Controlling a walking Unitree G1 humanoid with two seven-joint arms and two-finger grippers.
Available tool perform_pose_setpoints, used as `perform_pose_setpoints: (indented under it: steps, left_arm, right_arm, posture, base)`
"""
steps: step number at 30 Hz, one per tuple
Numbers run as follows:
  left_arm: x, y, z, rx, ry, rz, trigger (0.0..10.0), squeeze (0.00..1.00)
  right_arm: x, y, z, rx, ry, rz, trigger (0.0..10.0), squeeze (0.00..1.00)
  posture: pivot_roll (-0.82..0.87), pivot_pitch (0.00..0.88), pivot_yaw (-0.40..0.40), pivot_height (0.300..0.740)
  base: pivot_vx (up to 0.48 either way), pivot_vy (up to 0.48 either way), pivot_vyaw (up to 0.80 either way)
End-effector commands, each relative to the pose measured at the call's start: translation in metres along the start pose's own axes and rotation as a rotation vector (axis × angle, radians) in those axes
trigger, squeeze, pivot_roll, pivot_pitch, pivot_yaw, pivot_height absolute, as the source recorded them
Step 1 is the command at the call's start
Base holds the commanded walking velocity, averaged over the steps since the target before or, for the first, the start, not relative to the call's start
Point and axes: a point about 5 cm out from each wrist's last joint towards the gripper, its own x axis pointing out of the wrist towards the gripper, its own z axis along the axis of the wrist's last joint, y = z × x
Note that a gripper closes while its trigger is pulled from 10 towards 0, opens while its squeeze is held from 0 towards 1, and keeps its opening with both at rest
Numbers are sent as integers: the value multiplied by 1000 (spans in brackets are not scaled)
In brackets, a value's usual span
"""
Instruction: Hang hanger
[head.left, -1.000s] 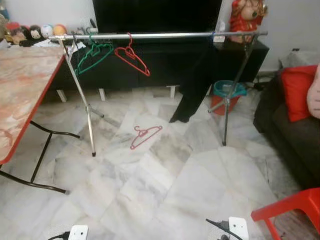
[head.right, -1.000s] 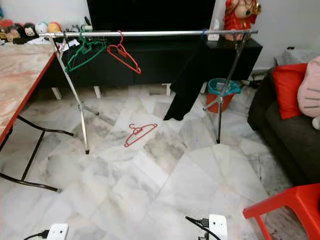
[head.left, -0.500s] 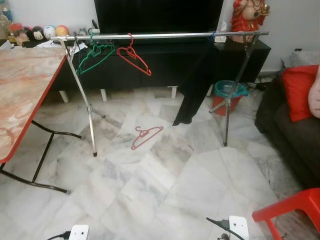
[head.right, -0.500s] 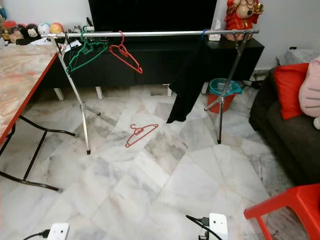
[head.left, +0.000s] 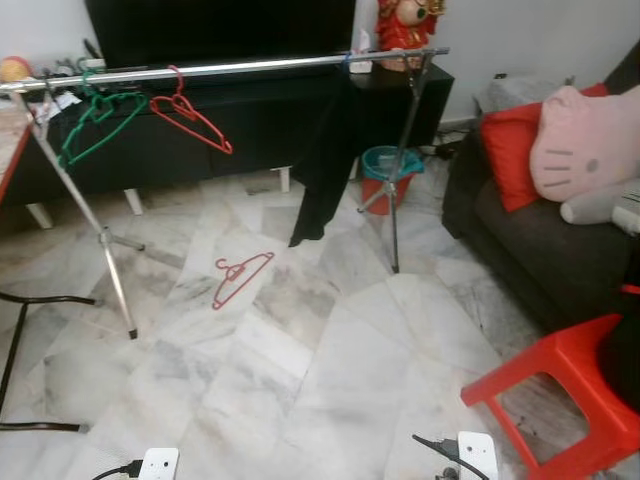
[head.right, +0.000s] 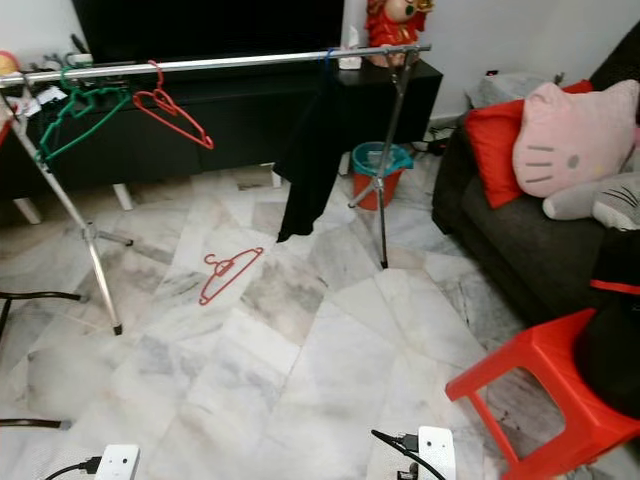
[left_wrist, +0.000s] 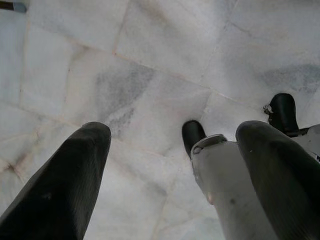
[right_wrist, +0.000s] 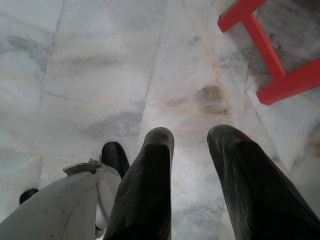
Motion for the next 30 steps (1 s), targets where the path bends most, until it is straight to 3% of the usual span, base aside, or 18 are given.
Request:
perform_pose_setpoints:
  steps: [1, 30]
  left_arm:
    - [0, 0, -3, 7, 20, 2, 10000, 0]
    - [0, -1, -4, 5, 19, -9, 10000, 0]
  right_arm:
    - [0, 0, 0, 2, 3, 0, 10000, 0]
    - [0, 0, -1, -3, 7, 5, 10000, 0]
  posture:
    - [-113, 0, -28, 740]
    - [-109, 0, -30, 740]
  base:
    - [0, 0, -788]
    - [19, 0, -788]
